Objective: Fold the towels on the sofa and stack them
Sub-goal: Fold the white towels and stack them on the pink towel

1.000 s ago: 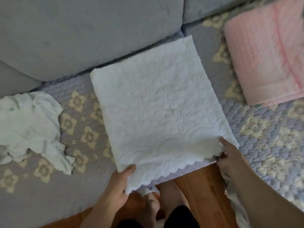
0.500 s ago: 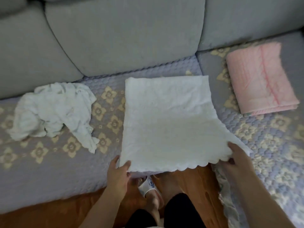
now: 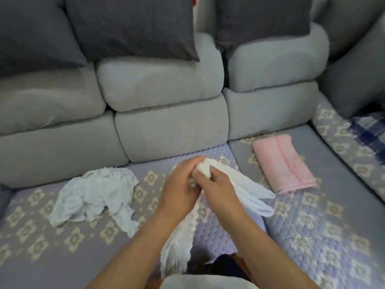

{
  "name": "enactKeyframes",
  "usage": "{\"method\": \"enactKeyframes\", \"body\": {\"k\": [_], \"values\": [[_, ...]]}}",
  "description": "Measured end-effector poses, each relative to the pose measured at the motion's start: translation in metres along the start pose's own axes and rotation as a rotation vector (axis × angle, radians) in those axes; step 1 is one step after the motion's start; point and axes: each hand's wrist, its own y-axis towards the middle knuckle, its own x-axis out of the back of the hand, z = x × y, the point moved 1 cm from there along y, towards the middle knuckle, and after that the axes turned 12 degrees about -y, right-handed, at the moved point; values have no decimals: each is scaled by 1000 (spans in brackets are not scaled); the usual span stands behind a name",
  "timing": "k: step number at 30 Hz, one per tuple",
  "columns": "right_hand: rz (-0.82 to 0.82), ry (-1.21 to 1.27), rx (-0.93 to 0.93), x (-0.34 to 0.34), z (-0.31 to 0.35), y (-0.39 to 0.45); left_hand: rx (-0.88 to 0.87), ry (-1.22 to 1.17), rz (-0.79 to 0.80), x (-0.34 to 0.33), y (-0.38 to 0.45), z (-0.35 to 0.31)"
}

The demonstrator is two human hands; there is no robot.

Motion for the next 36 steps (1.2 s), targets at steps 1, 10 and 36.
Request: {"method": "enactKeyframes", "body": {"k": [1, 10, 36], "values": [[134, -14, 83, 7, 0, -10, 92, -134, -86, 11, 4, -6], [-234, -781, 451, 77, -114, -25, 208, -169, -99, 59, 27, -58], [-274, 176, -249, 35, -208, -22, 85, -321, -275, 89, 56, -132]]}}
